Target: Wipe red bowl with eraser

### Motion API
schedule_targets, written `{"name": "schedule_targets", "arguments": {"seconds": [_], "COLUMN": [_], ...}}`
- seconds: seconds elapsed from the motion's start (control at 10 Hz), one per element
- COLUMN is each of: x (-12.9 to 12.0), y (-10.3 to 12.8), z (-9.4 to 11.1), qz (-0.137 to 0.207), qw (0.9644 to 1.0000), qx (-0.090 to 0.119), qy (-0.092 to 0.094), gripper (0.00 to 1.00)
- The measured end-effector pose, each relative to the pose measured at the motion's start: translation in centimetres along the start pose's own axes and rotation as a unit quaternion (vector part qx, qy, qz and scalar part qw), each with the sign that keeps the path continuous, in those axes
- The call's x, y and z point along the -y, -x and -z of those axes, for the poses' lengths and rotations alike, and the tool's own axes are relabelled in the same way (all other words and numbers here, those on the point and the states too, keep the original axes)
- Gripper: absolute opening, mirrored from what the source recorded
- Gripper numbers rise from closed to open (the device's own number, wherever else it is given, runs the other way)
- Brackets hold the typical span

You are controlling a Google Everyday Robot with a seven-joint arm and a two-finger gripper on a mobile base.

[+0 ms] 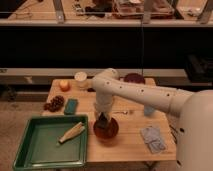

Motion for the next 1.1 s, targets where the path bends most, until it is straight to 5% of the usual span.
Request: {"name": "schedule_targets", "arguments": {"seconds": [0.3,0.6,1.1], "x": [1.3,-1.2,-8.6], "y": [3.6,7.4,4.5], "z": [-0.8,-1.8,-0.3], "qz": [0.035,0.037,-0.035], "qw": [0.9993,0.9992,0.9992], "qx": [0.001,-0.001,-0.017], "qy": [0.011,0.015,0.007], "gripper": [0.0,0.0,0.0]}}
